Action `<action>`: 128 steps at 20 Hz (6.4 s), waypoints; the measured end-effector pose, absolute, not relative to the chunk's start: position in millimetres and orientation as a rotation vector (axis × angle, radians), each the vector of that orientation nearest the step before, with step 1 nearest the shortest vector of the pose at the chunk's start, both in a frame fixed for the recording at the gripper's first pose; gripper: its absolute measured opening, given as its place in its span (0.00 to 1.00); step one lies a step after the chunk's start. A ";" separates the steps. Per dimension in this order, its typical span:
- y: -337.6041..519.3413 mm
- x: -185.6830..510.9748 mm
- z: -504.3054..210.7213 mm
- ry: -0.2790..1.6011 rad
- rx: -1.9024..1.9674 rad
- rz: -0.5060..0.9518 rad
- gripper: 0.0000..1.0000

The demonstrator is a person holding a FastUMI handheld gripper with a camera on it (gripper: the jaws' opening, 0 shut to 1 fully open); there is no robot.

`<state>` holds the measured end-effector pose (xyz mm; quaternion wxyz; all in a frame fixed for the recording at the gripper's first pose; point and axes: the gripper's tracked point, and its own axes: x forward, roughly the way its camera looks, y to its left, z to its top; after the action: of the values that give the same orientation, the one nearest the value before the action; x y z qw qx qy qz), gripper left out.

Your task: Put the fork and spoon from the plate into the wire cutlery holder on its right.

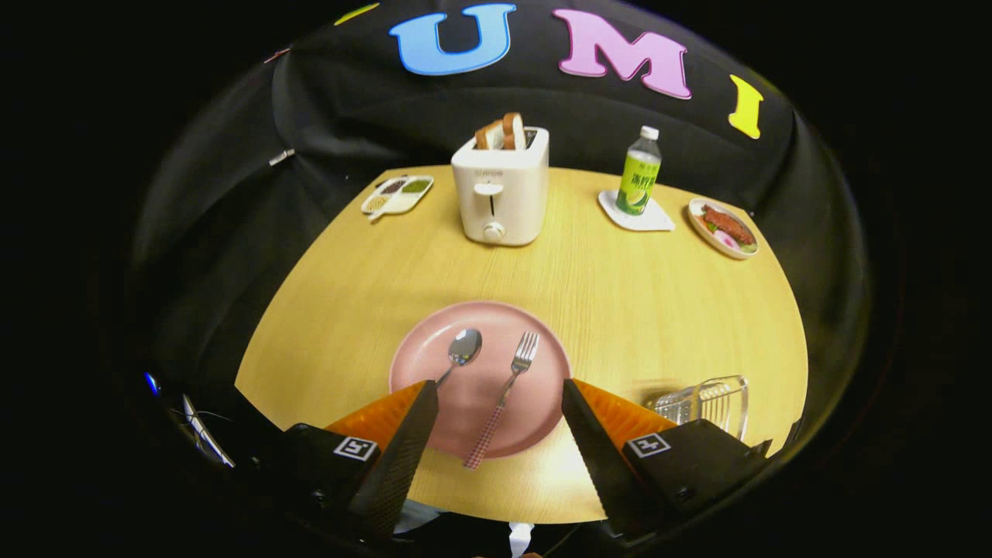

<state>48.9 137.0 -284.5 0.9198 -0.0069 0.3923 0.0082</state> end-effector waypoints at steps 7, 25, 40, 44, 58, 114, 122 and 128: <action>141.9 43.8 -358.7 1.021 -0.001 -0.014 0.85; 125.7 30.0 -378.6 1.236 0.110 -0.063 0.11; 23.7 -52.3 -239.7 1.285 -0.026 0.201 0.11; -44.7 -73.6 -231.6 1.423 -0.122 0.194 0.11; -111.7 -86.6 -277.0 1.890 -0.264 0.275 0.11; 189.3 59.6 -333.4 1.148 0.275 0.075 0.93; 208.3 60.3 -374.4 1.251 0.345 0.022 0.83; 220.6 64.1 -377.1 1.278 0.421 0.035 0.63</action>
<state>64.1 220.6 -377.1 0.7818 0.1950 0.5920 0.0163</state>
